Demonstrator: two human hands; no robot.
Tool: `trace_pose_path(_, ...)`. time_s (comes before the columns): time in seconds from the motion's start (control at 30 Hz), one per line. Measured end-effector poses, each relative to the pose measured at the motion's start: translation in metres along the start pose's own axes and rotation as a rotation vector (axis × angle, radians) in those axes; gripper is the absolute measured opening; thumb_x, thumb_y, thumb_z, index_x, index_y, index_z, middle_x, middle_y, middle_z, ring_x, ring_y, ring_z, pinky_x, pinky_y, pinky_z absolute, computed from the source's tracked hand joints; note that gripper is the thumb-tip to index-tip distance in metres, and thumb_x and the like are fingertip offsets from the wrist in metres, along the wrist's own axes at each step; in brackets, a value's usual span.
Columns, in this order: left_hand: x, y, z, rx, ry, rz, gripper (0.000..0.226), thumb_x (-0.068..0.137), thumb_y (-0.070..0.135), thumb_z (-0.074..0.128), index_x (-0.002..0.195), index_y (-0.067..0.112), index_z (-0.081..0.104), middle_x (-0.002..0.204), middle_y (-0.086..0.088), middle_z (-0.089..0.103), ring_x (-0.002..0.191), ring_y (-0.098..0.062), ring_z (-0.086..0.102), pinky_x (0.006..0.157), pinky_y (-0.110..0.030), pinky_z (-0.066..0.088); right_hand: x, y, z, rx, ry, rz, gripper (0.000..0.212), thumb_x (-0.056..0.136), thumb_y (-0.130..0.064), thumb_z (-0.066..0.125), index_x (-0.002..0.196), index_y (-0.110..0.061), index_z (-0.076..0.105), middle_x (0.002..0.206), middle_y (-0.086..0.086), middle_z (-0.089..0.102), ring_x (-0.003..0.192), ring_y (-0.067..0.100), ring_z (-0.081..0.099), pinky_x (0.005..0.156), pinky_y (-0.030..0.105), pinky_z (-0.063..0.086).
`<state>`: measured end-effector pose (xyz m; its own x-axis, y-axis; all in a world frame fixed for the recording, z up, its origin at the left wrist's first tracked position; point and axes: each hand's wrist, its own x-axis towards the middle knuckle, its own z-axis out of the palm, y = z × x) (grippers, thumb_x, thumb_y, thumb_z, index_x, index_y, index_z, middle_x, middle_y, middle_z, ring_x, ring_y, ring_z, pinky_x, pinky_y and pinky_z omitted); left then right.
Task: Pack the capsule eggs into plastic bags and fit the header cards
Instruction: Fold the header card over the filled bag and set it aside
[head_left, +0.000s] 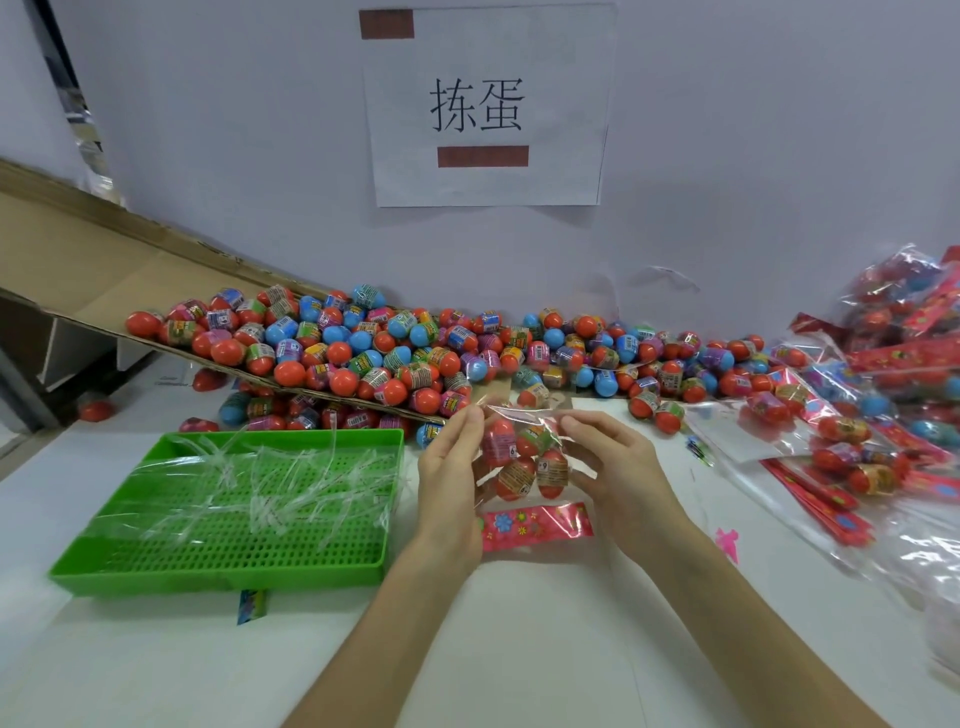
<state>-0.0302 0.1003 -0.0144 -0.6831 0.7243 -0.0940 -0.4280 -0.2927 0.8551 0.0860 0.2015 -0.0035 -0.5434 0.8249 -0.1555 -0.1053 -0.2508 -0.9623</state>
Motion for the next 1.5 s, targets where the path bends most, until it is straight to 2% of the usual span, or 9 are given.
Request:
trace_pose_path(0.1, -0.002, 0.002, 0.003, -0.040, -0.081, -0.030, 0.033, 0.103, 0.033, 0.058, 0.126, 0.013, 0.070, 0.116, -0.014, 0.076, 0.103, -0.026, 0.076, 0.073, -0.036, 0.063, 0.000, -0.001, 0.000, 0.067, 0.013, 0.021, 0.012, 0.095, -0.016, 0.068, 0.104, -0.012, 0.075, 0.103, 0.004, 0.078, 0.094, 0.017, 0.074, 0.075, 0.034, 0.055)
trace_pose_path(0.2, -0.003, 0.003, 0.003, -0.065, -0.180, -0.002, 0.042, 0.101, 0.038, 0.050, 0.126, 0.009, 0.066, 0.124, -0.014, 0.073, 0.111, -0.027, 0.073, 0.081, -0.040, 0.063, -0.003, -0.006, 0.002, 0.122, -0.030, 0.008, 0.010, 0.097, -0.013, 0.065, 0.102, -0.012, 0.074, 0.102, 0.007, 0.077, 0.087, 0.019, 0.076, 0.063, 0.034, 0.059)
trace_pose_path(0.33, -0.005, 0.003, 0.002, -0.100, -0.251, -0.074, 0.040, 0.108, 0.042, 0.039, 0.113, 0.024, 0.075, 0.132, -0.010, 0.071, 0.117, -0.025, 0.071, 0.085, -0.040, 0.062, -0.007, -0.009, 0.002, 0.116, -0.101, -0.068, 0.024, 0.101, -0.009, 0.057, 0.104, -0.021, 0.079, 0.110, 0.004, 0.077, 0.096, 0.022, 0.076, 0.065, 0.038, 0.061)
trace_pose_path(0.47, -0.007, 0.004, 0.005, -0.141, -0.280, -0.148, 0.056, 0.101, 0.049, 0.045, 0.140, 0.012, 0.061, 0.143, -0.016, 0.062, 0.134, -0.035, 0.059, 0.113, -0.056, 0.046, -0.010, -0.011, 0.005, 0.170, -0.108, -0.109, 0.032, 0.101, -0.005, 0.054, 0.087, -0.020, 0.078, 0.103, 0.006, 0.076, 0.090, 0.022, 0.074, 0.062, 0.034, 0.059)
trace_pose_path(0.7, -0.012, 0.004, 0.007, -0.145, -0.334, -0.139, 0.048, 0.097, 0.038, 0.058, 0.140, 0.018, 0.063, 0.140, -0.016, 0.065, 0.127, -0.033, 0.065, 0.101, -0.048, 0.057, -0.008, -0.011, 0.003, 0.218, -0.031, -0.118, 0.032, 0.100, -0.007, 0.054, 0.087, -0.022, 0.080, 0.106, 0.009, 0.076, 0.095, 0.026, 0.072, 0.061, 0.036, 0.060)
trace_pose_path(0.87, -0.008, 0.003, 0.009, -0.119, -0.150, -0.034, 0.024, 0.090, 0.021, 0.064, 0.107, 0.025, 0.081, 0.120, -0.009, 0.076, 0.107, -0.024, 0.075, 0.076, -0.034, 0.063, -0.007, -0.008, 0.005, 0.195, -0.016, -0.122, 0.034, 0.099, -0.004, 0.054, 0.080, -0.019, 0.078, 0.098, 0.017, 0.066, 0.095, 0.035, 0.060, 0.065, 0.039, 0.054)
trace_pose_path(1.13, -0.013, 0.009, 0.008, -0.276, -0.415, -0.122, 0.016, 0.097, 0.021, 0.054, 0.091, 0.022, 0.068, 0.144, -0.012, 0.063, 0.129, -0.033, 0.063, 0.101, -0.048, 0.055, -0.012, -0.012, 0.004, 0.213, -0.067, -0.122, 0.039, 0.100, -0.006, 0.052, 0.073, -0.023, 0.074, 0.083, 0.002, 0.072, 0.073, 0.016, 0.070, 0.050, 0.030, 0.054)
trace_pose_path(1.4, -0.015, 0.010, 0.001, -0.264, -0.524, -0.133, 0.029, 0.100, 0.015, 0.041, 0.074, 0.017, 0.055, 0.149, -0.017, 0.056, 0.138, -0.043, 0.053, 0.117, -0.068, 0.031, -0.010, -0.011, 0.001, 0.263, -0.196, -0.132, 0.037, 0.089, 0.005, 0.043, 0.063, -0.018, 0.058, 0.085, 0.004, 0.063, 0.083, 0.019, 0.064, 0.069, 0.034, 0.054)
trace_pose_path(1.5, -0.017, 0.011, 0.001, -0.300, -0.539, -0.133, 0.029, 0.098, 0.012, 0.039, 0.072, 0.015, 0.053, 0.149, -0.020, 0.056, 0.135, -0.043, 0.056, 0.103, -0.058, 0.052, -0.011, -0.010, 0.001, 0.237, -0.218, -0.153, 0.039, 0.087, 0.003, 0.041, 0.060, -0.020, 0.057, 0.081, 0.003, 0.061, 0.081, 0.020, 0.062, 0.070, 0.035, 0.052)
